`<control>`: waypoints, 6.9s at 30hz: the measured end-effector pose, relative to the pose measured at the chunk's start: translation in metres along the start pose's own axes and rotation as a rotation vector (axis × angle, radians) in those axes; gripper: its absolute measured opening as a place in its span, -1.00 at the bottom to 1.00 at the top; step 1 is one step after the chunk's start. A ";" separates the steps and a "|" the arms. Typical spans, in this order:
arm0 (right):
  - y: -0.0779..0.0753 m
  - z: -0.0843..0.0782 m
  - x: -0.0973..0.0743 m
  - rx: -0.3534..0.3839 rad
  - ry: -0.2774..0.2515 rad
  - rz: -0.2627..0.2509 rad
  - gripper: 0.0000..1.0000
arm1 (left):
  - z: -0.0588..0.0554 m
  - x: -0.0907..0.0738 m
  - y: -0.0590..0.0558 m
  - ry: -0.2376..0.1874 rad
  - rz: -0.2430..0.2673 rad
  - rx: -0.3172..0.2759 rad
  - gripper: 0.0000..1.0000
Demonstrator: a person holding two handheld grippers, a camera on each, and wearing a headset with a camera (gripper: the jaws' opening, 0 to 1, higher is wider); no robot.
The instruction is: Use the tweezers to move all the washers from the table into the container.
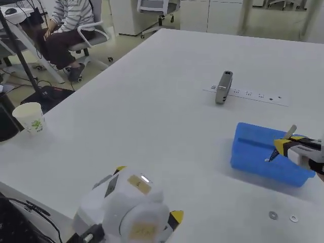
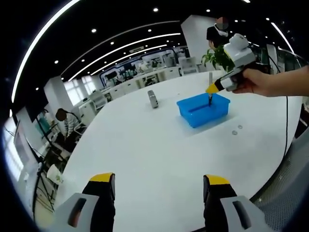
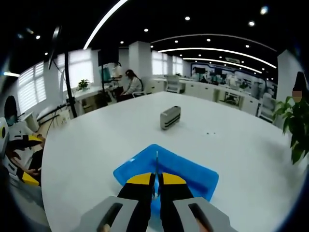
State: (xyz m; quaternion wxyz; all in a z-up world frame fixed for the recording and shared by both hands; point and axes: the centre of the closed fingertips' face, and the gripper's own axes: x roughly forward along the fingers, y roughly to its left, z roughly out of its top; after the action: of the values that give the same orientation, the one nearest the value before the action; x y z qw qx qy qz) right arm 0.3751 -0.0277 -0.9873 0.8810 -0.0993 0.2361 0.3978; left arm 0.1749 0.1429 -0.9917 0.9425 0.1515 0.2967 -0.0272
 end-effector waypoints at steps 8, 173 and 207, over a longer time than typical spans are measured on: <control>-0.009 -0.015 0.014 0.008 0.029 0.003 -0.98 | -0.002 0.001 -0.002 0.009 -0.009 0.001 0.46; -0.031 -0.036 -0.003 0.060 0.043 -0.110 -0.98 | -0.014 0.006 -0.006 0.085 -0.010 0.061 0.82; -0.019 0.010 -0.070 0.078 -0.124 -0.086 -0.95 | -0.008 0.002 -0.001 0.046 0.011 0.032 0.78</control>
State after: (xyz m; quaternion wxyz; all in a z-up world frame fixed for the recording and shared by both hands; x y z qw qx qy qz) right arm 0.3527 -0.0823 -0.9442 0.9134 -0.0505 0.1920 0.3554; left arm 0.1724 0.1449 -0.9994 0.9330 0.1686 0.3170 -0.0230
